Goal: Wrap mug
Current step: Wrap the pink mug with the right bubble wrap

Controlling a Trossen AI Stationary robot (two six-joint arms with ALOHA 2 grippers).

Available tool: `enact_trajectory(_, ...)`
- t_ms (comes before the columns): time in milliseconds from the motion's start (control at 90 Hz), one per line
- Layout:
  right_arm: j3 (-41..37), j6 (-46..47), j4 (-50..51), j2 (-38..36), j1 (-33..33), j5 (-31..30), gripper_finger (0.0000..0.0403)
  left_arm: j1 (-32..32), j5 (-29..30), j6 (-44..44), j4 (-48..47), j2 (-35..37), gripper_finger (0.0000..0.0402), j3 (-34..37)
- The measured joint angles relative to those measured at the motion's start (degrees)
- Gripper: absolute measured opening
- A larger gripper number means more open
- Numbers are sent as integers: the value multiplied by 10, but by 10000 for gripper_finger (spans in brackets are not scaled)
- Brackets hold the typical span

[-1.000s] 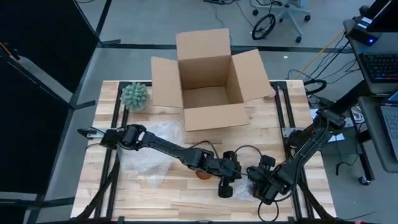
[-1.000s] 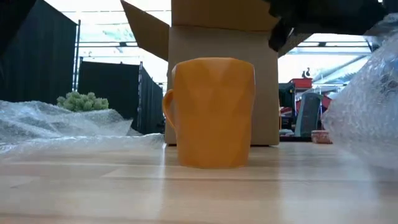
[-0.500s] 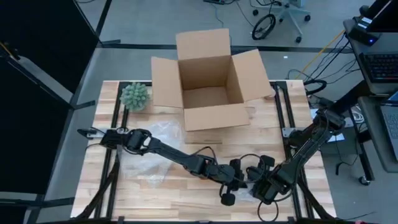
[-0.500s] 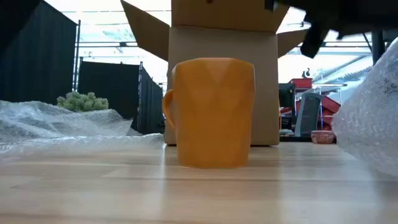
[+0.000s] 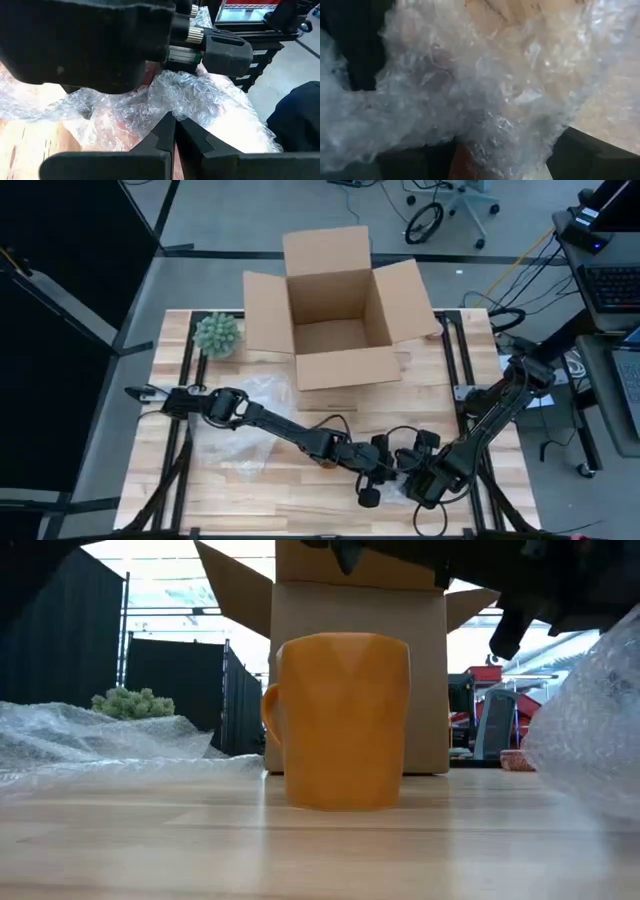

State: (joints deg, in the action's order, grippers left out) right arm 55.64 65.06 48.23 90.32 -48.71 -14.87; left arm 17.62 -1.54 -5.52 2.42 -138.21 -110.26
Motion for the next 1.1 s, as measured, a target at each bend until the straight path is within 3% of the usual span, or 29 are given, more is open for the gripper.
enact_trajectory(333, 10, -9, 6, -2, 0, 5, 242, 0, 0, 0, -2, 0, 0, 0)
enact_trajectory(844, 129, -62, 128, -2, -2, 4, 242, 0, 2, 0, -10, 0, 0, 0)
enact_trajectory(1100, 134, -71, 129, -3, 0, -31, 242, 0, 3, 0, -10, -1, 0, 0)
